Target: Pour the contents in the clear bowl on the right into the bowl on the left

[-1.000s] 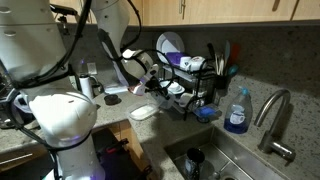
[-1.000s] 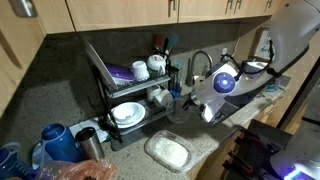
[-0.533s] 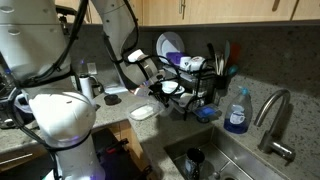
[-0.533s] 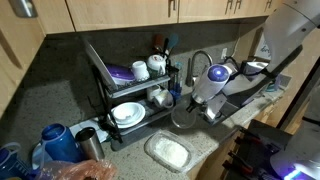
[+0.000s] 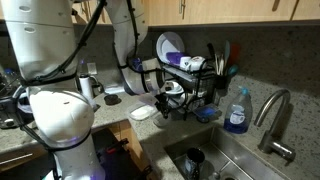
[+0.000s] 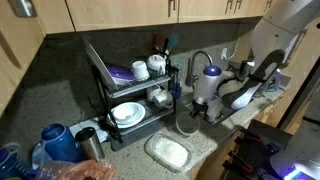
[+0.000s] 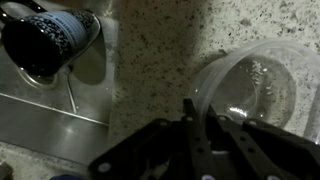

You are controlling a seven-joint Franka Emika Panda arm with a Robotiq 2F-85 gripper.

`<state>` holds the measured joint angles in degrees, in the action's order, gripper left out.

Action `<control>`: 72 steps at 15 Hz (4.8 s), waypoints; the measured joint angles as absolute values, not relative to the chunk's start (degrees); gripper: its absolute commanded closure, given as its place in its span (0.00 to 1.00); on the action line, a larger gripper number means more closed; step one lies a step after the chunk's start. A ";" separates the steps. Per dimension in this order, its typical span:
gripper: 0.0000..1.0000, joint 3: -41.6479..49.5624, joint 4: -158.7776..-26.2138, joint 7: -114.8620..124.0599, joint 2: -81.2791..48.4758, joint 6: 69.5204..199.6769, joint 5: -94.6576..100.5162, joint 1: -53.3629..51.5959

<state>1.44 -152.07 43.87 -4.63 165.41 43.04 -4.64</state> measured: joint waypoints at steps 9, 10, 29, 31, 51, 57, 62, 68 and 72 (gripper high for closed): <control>0.97 -14.45 -154.02 3.94 -8.03 172.74 -2.53 12.72; 0.97 -16.63 -153.82 1.27 -8.03 172.38 -5.95 14.24; 0.97 -5.67 -149.70 -6.78 -3.61 154.93 -17.65 5.52; 0.97 -5.21 -149.63 -6.78 -3.99 154.14 -17.71 5.07; 0.16 -4.69 -148.53 -10.12 -9.07 150.96 -23.74 4.81; 0.00 -4.70 -148.40 -10.12 -7.93 150.96 -23.74 4.72; 0.00 -4.72 -148.46 -10.13 -4.71 150.96 -23.74 3.94; 0.00 -4.73 -149.02 -10.13 -0.64 150.95 -23.72 1.60; 0.00 -4.71 -150.36 -10.13 2.75 150.95 -23.33 -0.01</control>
